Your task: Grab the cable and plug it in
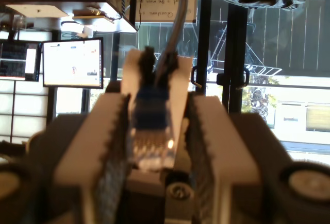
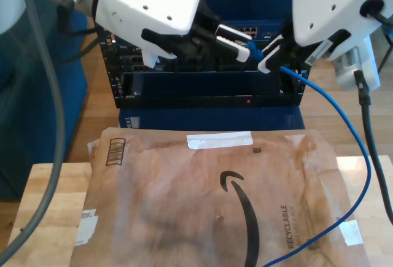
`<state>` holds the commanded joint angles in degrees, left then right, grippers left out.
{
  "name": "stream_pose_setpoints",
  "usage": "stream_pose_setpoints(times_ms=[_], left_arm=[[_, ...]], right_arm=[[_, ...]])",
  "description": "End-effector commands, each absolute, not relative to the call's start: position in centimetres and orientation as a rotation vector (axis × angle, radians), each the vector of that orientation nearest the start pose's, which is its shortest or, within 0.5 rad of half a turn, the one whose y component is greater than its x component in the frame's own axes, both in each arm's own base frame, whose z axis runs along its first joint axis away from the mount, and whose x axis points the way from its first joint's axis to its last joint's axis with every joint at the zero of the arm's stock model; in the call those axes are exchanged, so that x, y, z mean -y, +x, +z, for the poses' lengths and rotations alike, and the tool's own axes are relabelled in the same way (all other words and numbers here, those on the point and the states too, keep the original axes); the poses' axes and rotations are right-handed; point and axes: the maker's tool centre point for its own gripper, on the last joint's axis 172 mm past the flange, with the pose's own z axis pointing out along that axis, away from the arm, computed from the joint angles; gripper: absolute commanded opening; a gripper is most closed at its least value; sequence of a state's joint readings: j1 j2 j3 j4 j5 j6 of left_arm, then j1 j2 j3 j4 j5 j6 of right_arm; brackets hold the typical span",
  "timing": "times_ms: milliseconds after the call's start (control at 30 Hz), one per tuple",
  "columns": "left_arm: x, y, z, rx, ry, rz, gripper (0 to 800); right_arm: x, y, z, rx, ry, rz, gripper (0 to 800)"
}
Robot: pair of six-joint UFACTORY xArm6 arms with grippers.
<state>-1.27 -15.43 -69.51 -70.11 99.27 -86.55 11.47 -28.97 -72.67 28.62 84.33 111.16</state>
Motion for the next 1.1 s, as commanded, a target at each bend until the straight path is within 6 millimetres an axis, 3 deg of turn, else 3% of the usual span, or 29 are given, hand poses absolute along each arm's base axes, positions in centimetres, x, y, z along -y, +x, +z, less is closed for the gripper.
stream_pose_setpoints(times_ms=[200,633,1100], left_arm=[[27.2,34.0,50.9,-1.373,1.568,-1.261,62],[25.7,35.6,50.0,-1.415,1.527,-1.255,192],[25.9,34.8,49.9,-1.402,1.542,-1.295,192]], right_arm=[[-19.7,34.3,48.3,-1.976,-1.712,0.401,3],[-19.7,34.3,48.2,-1.967,-1.723,0.398,3],[-19.7,34.4,48.2,-1.966,-1.723,0.398,3]])
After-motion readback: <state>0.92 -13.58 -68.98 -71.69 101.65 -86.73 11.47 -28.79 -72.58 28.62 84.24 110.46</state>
